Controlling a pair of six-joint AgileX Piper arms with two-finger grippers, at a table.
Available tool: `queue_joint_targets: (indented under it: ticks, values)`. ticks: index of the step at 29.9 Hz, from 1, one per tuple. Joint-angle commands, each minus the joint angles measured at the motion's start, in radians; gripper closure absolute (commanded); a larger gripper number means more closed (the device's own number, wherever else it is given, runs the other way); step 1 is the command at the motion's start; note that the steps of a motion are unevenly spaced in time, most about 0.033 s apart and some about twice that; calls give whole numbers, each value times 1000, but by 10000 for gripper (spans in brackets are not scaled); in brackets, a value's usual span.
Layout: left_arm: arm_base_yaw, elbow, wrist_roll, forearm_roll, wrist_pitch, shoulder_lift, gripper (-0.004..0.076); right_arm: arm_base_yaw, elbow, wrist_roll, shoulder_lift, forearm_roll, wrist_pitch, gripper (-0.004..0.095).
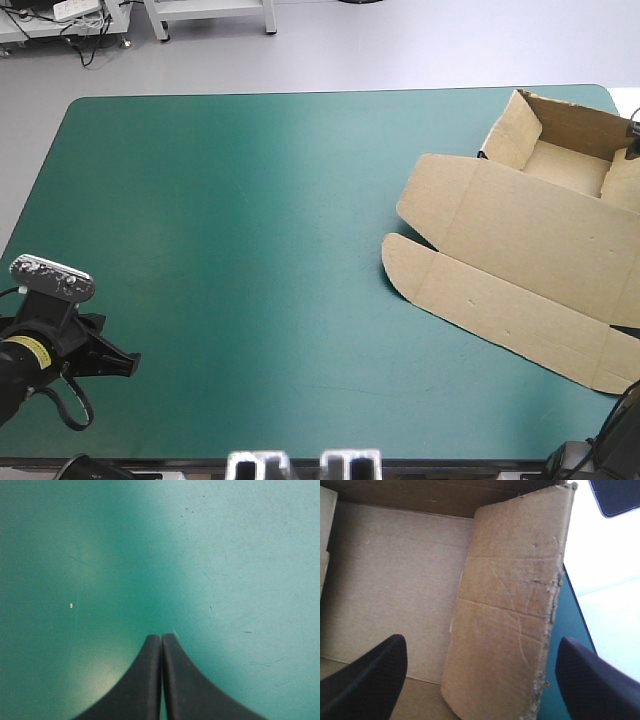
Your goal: Fold the box
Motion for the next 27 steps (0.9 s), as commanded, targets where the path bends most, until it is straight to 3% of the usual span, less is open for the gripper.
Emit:
queue_joint_targets:
  ticks: [1, 4, 10, 13, 20, 27]
  values:
    - [-7, -24, -9, 16, -12, 7, 731, -3, -33, -10, -101, 74, 11, 250]
    - [-7, -24, -9, 16, -5, 7, 730, -3, -33, -82, -130, 189, 11, 443]
    - [-7, -24, -9, 14, 6, 7, 731, 8, -31, -349, -196, 536, 11, 931]
    - [-7, -24, -9, 14, 6, 7, 731, 55, -31, -337, -234, 546, 11, 926]
    - [-7, -24, -6, 14, 6, 7, 731, 263, -31, -250, -300, 339, 11, 926]
    - [-7, -24, -4, 3, 6, 7, 731, 571, -11, -151, -360, 16, 11, 927]
